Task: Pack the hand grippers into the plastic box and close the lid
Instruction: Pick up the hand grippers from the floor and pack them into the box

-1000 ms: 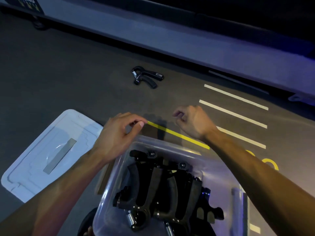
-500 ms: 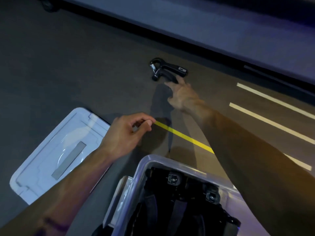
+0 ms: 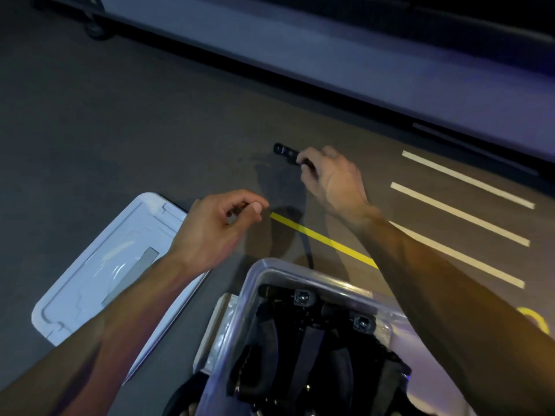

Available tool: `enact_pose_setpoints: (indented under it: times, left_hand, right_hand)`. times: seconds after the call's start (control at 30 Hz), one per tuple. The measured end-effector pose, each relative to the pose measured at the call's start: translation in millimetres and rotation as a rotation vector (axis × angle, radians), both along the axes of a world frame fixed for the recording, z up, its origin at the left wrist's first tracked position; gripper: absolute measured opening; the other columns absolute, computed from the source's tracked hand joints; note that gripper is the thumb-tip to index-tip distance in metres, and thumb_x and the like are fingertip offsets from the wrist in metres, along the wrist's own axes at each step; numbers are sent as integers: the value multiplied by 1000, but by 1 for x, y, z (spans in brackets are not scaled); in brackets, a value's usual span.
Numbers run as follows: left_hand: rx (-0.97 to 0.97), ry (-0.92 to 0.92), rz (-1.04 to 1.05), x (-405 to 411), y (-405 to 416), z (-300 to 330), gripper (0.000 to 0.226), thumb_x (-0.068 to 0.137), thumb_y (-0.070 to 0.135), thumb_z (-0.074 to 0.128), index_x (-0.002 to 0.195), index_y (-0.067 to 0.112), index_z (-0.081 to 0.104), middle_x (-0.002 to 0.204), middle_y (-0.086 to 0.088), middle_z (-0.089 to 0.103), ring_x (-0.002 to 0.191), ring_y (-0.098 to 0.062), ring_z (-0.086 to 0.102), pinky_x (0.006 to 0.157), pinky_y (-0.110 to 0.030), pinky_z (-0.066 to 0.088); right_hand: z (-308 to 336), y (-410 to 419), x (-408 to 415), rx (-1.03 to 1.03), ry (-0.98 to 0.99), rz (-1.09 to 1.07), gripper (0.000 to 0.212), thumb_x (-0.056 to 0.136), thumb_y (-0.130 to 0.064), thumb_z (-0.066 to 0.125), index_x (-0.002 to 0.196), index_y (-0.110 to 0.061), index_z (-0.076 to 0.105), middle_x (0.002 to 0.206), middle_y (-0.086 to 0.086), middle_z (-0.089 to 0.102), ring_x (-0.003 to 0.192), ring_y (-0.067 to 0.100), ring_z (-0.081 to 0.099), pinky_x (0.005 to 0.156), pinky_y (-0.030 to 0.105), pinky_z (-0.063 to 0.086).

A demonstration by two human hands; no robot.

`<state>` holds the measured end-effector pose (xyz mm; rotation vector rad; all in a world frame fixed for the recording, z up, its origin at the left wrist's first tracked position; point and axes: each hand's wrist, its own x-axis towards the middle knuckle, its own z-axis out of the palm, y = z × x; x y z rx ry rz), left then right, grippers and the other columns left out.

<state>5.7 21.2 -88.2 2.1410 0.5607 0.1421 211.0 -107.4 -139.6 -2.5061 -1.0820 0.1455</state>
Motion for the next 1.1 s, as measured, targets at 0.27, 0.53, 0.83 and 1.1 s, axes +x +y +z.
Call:
enact_pose_setpoints:
  times: [0.27,0.53,0.83,1.1]
  left_hand:
    - [72,-182,-11,-23,-48,28,14,99,26,62,101,30,75,95,22,72,93,-3,65,85,-19,46]
    - [183,-262,-116,-45,-101,35,19,97,33,57,102,30,75,92,17,66,95,-9,55,89,-17,39]
    - [203,-250,-155,-47,-116,38,19,98,34,56,103,33,74,91,22,64,98,2,51,86,-12,36]
    - [219,-223,-157,-42,-117,35,15,99,27,60,102,34,74,90,24,63,98,5,49,84,-6,33]
  right_hand:
    - [129,-118,-57,333,-136,-106,16,94,-31,55,106,-25,64,71,-13,49,64,6,44,64,30,40]
    - [226,-226,-123,57,-193,-24,15,93,-38,54,99,-26,62,60,-13,48,55,10,44,57,32,41]
    - [188,-255,-139,-291,-140,155,23,88,-46,38,93,-28,52,78,-9,61,70,22,56,59,38,50]
    - [157,-243,-137,-385,-129,267,11,89,-37,48,90,-26,46,74,-7,55,68,25,51,54,34,44]
